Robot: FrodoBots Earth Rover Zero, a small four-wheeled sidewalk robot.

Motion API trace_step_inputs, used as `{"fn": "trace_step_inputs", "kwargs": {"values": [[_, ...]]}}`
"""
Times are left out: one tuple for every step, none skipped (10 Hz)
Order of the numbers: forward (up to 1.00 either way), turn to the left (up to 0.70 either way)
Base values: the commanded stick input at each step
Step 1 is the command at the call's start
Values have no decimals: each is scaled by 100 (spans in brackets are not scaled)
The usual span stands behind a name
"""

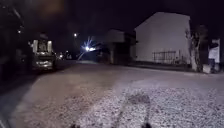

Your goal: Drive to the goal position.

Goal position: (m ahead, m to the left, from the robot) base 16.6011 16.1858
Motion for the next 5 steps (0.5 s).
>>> {"fn": "trace_step_inputs", "kwargs": {"values": [[18, 0], [66, 0], [85, 0], [85, 0], [85, 0]]}}
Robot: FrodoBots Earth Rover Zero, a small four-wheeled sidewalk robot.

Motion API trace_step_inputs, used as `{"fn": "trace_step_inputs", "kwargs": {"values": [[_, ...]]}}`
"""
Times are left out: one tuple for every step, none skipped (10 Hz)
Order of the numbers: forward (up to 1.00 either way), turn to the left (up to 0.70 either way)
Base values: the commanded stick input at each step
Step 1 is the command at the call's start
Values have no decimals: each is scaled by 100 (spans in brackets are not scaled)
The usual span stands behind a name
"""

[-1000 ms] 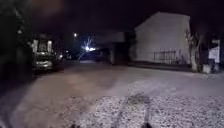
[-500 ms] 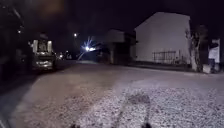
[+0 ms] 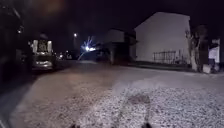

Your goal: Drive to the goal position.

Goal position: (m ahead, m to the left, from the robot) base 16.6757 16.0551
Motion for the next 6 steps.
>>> {"fn": "trace_step_inputs", "kwargs": {"values": [[85, 0], [85, 0], [85, 0], [85, 0], [85, 0], [85, 4]]}}
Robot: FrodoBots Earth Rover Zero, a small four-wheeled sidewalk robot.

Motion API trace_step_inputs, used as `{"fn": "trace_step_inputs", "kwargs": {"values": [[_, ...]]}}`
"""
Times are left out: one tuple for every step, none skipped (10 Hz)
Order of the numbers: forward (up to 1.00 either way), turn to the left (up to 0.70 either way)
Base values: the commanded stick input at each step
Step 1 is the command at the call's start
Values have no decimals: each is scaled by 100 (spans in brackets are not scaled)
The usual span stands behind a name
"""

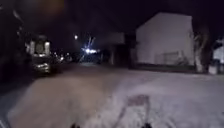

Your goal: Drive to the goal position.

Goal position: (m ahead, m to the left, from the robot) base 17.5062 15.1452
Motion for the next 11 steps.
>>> {"fn": "trace_step_inputs", "kwargs": {"values": [[85, 14], [85, 20], [85, 2], [85, 0], [85, 0], [85, 0], [85, 0], [85, 0], [85, 0], [85, 12], [85, 34]]}}
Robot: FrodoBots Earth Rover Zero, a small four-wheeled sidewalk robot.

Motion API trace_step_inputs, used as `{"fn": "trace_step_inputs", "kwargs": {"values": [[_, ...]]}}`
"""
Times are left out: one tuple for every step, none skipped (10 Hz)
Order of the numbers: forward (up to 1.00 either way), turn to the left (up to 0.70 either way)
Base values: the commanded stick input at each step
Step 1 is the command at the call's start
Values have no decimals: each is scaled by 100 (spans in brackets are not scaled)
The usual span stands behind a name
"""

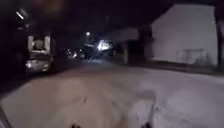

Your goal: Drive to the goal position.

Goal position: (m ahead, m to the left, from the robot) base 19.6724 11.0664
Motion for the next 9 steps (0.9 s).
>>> {"fn": "trace_step_inputs", "kwargs": {"values": [[85, 34], [85, 34], [85, 34], [85, 19], [85, 3], [85, 2], [85, 1], [85, 0], [85, 34]]}}
